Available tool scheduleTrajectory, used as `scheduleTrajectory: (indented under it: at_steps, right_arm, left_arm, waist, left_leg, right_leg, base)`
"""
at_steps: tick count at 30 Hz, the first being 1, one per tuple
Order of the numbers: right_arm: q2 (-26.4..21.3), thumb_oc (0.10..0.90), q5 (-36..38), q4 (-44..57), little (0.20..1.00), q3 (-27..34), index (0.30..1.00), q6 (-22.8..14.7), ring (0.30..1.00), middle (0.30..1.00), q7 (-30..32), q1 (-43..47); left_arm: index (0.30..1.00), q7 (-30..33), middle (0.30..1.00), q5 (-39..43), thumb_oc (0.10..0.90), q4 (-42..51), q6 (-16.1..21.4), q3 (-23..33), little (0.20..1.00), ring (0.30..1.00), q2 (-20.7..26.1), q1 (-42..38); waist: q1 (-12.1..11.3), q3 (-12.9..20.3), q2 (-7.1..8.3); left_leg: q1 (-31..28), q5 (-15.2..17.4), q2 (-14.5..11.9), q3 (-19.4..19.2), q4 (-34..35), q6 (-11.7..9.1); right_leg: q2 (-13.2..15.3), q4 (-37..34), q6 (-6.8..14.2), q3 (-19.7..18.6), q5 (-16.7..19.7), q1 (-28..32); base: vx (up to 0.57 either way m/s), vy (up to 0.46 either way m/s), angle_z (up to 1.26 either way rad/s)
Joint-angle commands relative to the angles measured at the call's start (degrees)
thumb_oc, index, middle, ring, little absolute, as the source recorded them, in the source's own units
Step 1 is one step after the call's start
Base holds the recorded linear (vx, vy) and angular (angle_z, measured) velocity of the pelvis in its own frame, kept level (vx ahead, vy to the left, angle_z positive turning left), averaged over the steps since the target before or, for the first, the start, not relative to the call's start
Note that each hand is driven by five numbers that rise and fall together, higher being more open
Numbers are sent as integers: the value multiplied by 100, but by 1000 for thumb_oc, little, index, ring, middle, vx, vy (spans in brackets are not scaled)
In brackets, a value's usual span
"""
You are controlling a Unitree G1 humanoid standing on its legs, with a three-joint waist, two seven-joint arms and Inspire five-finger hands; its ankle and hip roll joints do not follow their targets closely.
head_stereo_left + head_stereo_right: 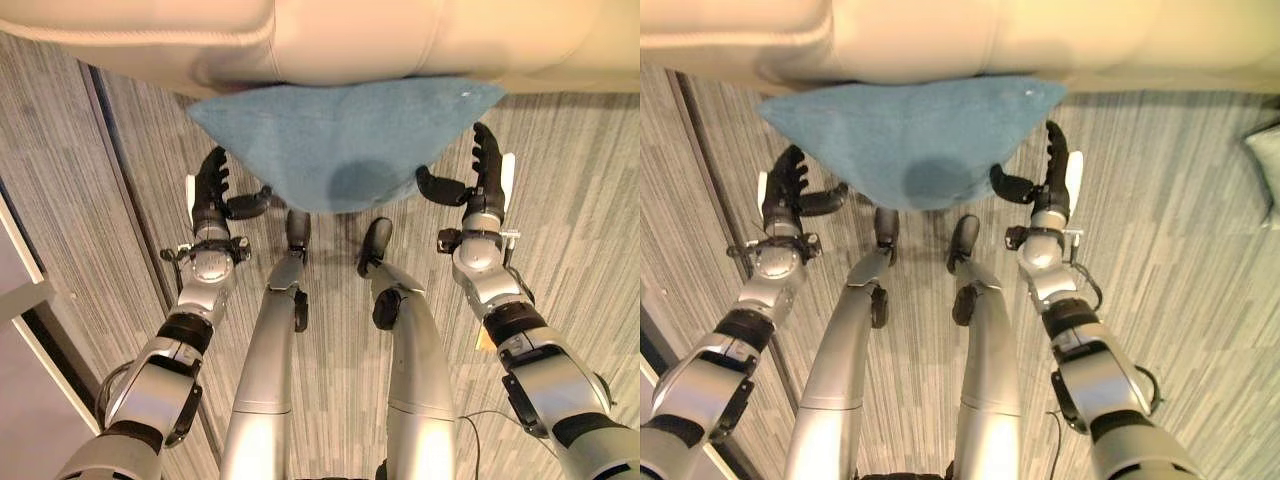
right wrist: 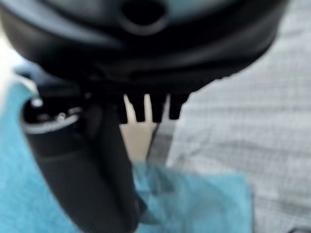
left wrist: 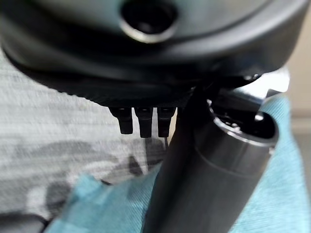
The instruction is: Pick up all the scattered cushions and arrange them neatly on the sofa.
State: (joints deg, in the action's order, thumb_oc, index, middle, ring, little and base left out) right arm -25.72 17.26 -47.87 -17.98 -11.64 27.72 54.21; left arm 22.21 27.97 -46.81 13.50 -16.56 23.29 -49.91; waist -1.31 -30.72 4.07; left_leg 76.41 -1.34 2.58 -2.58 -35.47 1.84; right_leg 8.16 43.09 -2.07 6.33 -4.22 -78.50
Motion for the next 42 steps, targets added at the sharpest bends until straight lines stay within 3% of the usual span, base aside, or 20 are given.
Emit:
scheduleTrajectory:
  at_steps: [1, 9, 10, 11, 18, 23, 24, 29, 31, 34, 35, 37, 38, 40, 42]
  right_arm:
    - [50, 800, 406, 423, 900, -310, 900, -494, 900, 900, -203, -452]
    - [828, 800, 881, 350, 900, -921, 900, -634, 900, 900, -441, 492]
    - [996, 400, 909, 538, 300, -1022, 300, -692, 300, 300, -463, 618]
    - [1065, 400, 900, 603, 300, -1043, 300, -721, 300, 300, -478, 621]
    - [1052, 400, 548, 1860, 300, -728, 300, -1031, 300, 300, -615, -34]
    - [1236, 400, 550, 3257, 300, -316, 300, -1237, 300, 300, -937, -1203]
    - [1236, 400, 549, 3260, 300, -316, 300, -1235, 300, 300, -937, -1207]
    - [1246, 400, 469, 3895, 300, -229, 300, -1285, 300, 300, -1187, -2240]
    - [1208, 400, 472, 4062, 300, -200, 300, -1255, 300, 300, -1291, -2586]
    - [1115, 400, 472, 4285, 300, -22, 300, -1231, 300, 300, -1447, -3132]
    - [1049, 400, 475, 4389, 300, 84, 300, -1201, 300, 300, -1558, -3504]
    - [1002, 400, 462, 4425, 300, 156, 300, -1185, 300, 300, -1605, -3679]
    - [926, 400, 428, 4446, 300, 245, 300, -1135, 300, 300, -1697, -4000]
    - [909, 400, 447, 4462, 300, 289, 300, -1113, 300, 300, -1760, -4175]
    - [834, 400, 420, 4411, 300, 458, 300, -1056, 300, 300, -1835, -4549]
  left_arm:
    - [900, 60, 900, 154, 800, -49, 450, -110, 900, 900, -57, 414]
    - [900, 127, 900, 385, 800, -212, 532, -507, 900, 900, -391, -671]
    - [401, 181, 401, 510, 467, 17, 633, -502, 401, 401, -552, -756]
    - [300, 216, 300, 520, 400, 134, 681, -489, 300, 300, -637, -762]
    - [300, 175, 300, 132, 400, 1815, 912, -391, 300, 300, -792, -210]
    - [300, -81, 300, -33, 400, 3128, 960, -222, 300, 300, -1060, 826]
    - [300, -80, 300, -34, 400, 3131, 958, -222, 300, 300, -1060, 830]
    - [300, -383, 300, -150, 400, 3775, 991, -340, 300, 300, -1063, 1684]
    - [300, -526, 300, -54, 400, 3901, 1020, -416, 300, 300, -1074, 2024]
    - [300, -745, 300, 99, 400, 4034, 1031, -386, 300, 300, -1010, 2592]
    - [300, -883, 300, 170, 400, 4065, 997, -378, 300, 300, -945, 2929]
    - [300, -965, 300, 227, 400, 4065, 988, -352, 300, 300, -910, 3118]
    - [300, -1094, 300, 295, 400, 4025, 945, -314, 300, 300, -853, 3475]
    - [300, -1168, 300, 327, 400, 4025, 918, -283, 300, 300, -811, 3629]
    - [300, -1306, 300, 305, 400, 3959, 834, -229, 300, 300, -717, 4044]
  waist:
    - [-24, 926, -177]
    - [11, 1075, -164]
    - [14, 1122, -162]
    - [16, 1143, -162]
    - [30, 1422, -207]
    - [35, 1605, -261]
    - [35, 1600, -263]
    - [41, 1765, -258]
    - [43, 1817, -245]
    - [58, 1931, -223]
    - [74, 1987, -211]
    - [73, 2029, -210]
    - [83, 2141, -204]
    - [97, 2196, -201]
    - [116, 2314, -181]
  left_leg:
    - [270, 539, 78, 408, -2, -86]
    - [638, 421, 65, 441, 79, -108]
    - [641, 405, 61, 456, 125, -107]
    - [625, 403, 70, 461, 151, -103]
    - [156, 311, 93, 476, 739, -98]
    - [-982, 265, 100, 506, 1271, -184]
    - [-991, 264, 100, 507, 1275, -184]
    - [-2273, 296, 106, 618, 1763, -273]
    - [-2726, 100, 111, 611, 1981, -288]
    - [-3635, 73, 75, 643, 2399, -335]
    - [-4185, 67, 36, 632, 2588, -354]
    - [-4446, 71, 7, 637, 2659, -368]
    - [-4912, 86, -54, 630, 2794, -389]
    - [-5160, 89, -72, 621, 2879, -395]
    - [-5678, 168, -167, 607, 2878, -428]
  right_leg:
    - [63, -398, 493, -23, -281, 119]
    - [25, -393, 537, -8, -216, -263]
    - [14, -420, 541, 10, -205, -286]
    - [8, -437, 545, 17, -203, -277]
    - [-38, -842, 602, 62, -118, 50]
    - [-19, -1269, 596, 138, -76, 1114]
    - [-19, -1273, 596, 140, -75, 1125]
    - [-17, -1853, 607, 235, -27, 2352]
    - [-10, -2227, 583, 335, 197, 2863]
    - [-65, -2767, 624, 415, 269, 3796]
    - [-124, -3067, 626, 445, 298, 4411]
    - [-142, -3213, 631, 462, 298, 4712]
    - [-204, -3433, 630, 501, 273, 5248]
    - [-243, -3579, 628, 503, 274, 5535]
    - [-369, -3813, 584, 463, 187, 6193]
  base:
    - [7, -8, 5]
    - [7, -14, 4]
    - [0, 0, 0]
    - [0, 0, 0]
    - [-2, 1, 0]
    - [0, 0, 0]
    - [-19, -29, 4]
    - [-31, -26, -2]
    - [-63, -36, -11]
    - [75, -93, -14]
    - [145, -111, 0]
    - [128, -102, -2]
    - [149, -110, -4]
    - [144, -111, -4]
    - [146, -117, -1]
